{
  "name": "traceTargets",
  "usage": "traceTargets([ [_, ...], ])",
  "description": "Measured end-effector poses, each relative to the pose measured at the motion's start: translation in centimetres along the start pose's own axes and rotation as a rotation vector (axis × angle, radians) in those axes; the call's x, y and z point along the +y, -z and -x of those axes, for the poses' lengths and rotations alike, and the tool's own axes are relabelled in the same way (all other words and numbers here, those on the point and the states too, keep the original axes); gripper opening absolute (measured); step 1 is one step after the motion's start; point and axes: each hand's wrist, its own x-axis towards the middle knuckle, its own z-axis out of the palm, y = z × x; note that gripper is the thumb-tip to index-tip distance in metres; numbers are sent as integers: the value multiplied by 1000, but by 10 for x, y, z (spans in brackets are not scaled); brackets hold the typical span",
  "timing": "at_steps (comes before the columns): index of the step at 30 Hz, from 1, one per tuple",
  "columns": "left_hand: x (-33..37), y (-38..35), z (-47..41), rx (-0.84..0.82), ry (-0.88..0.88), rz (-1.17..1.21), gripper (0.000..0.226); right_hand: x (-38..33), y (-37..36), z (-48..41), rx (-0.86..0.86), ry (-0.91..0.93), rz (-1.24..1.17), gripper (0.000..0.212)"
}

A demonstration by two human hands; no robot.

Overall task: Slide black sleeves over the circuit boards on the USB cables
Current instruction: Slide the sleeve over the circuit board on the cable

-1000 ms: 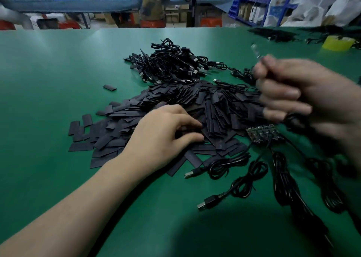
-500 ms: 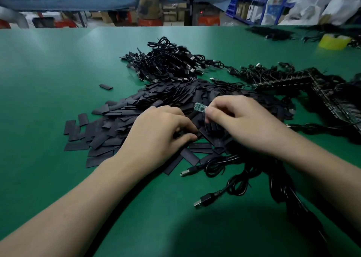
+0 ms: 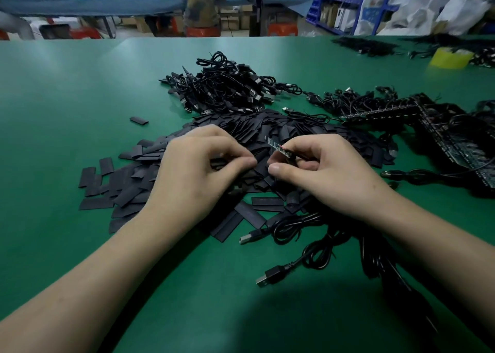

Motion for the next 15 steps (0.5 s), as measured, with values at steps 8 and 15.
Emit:
traceTargets([
  [8, 9, -16, 2, -48, 236, 537, 5, -3, -2, 1, -47, -15, -154, 7],
  [15, 21, -16, 13, 64, -23, 125, 34, -4, -4, 3, 58, -42, -258, 15],
])
